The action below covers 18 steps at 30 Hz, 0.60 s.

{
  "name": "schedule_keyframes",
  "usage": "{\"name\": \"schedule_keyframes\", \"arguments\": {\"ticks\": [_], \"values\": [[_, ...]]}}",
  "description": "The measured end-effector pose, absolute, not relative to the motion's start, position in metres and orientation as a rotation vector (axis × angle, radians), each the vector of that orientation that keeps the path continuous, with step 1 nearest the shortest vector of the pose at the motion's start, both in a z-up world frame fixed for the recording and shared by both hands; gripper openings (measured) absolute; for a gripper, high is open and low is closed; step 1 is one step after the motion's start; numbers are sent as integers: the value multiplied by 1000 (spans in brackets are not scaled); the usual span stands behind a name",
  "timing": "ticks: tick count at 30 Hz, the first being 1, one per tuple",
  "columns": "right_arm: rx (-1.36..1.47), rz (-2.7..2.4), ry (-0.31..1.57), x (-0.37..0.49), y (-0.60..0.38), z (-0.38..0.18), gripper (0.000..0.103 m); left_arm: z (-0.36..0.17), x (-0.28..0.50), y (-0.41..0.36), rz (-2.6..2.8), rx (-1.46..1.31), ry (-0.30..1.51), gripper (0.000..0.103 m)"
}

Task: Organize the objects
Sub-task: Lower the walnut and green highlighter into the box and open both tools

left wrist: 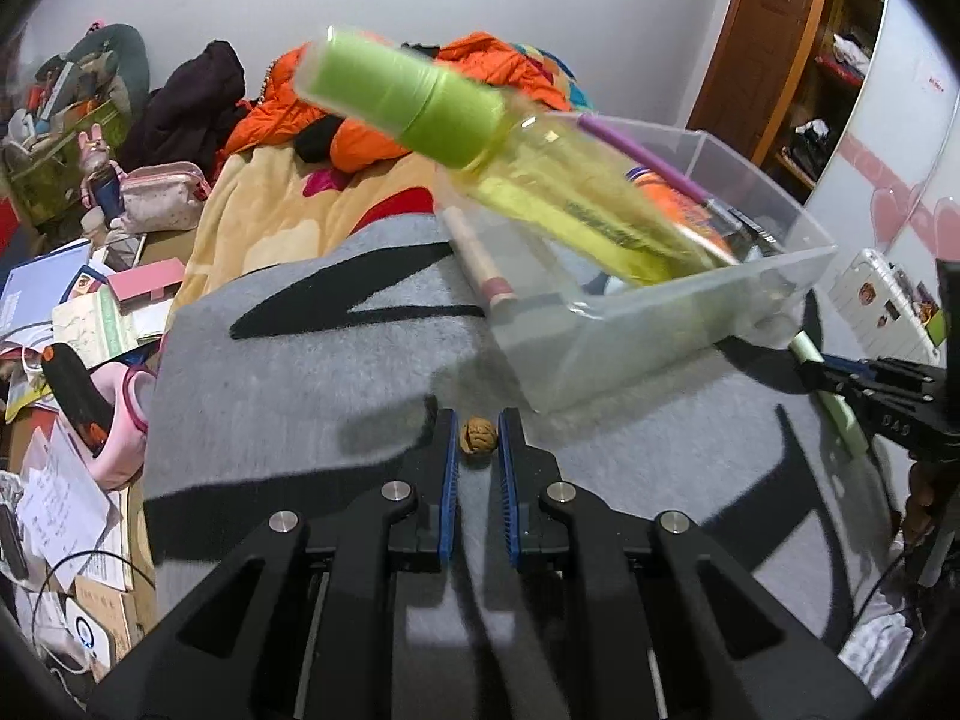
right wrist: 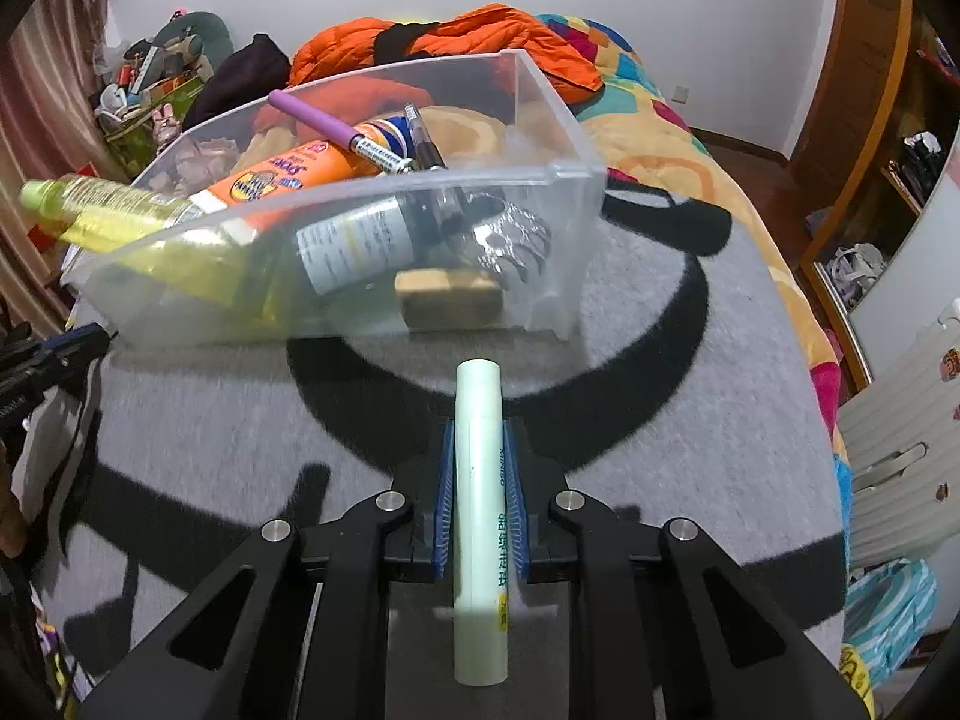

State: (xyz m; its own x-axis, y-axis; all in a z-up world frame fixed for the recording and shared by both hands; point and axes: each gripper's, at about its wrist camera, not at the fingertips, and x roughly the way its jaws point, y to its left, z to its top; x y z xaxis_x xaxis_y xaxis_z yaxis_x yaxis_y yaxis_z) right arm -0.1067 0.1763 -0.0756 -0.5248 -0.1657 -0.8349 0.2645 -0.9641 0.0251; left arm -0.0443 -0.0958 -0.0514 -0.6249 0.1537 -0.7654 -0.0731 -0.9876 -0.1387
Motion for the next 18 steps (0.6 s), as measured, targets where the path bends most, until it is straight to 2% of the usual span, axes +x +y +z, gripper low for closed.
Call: {"name": "schedule_keyframes", "arguments": {"ticks": [18], "values": [[1140, -2532, 19, -99, 184, -16, 14, 20, -33, -34, 2768, -1072, -68, 12]]}}
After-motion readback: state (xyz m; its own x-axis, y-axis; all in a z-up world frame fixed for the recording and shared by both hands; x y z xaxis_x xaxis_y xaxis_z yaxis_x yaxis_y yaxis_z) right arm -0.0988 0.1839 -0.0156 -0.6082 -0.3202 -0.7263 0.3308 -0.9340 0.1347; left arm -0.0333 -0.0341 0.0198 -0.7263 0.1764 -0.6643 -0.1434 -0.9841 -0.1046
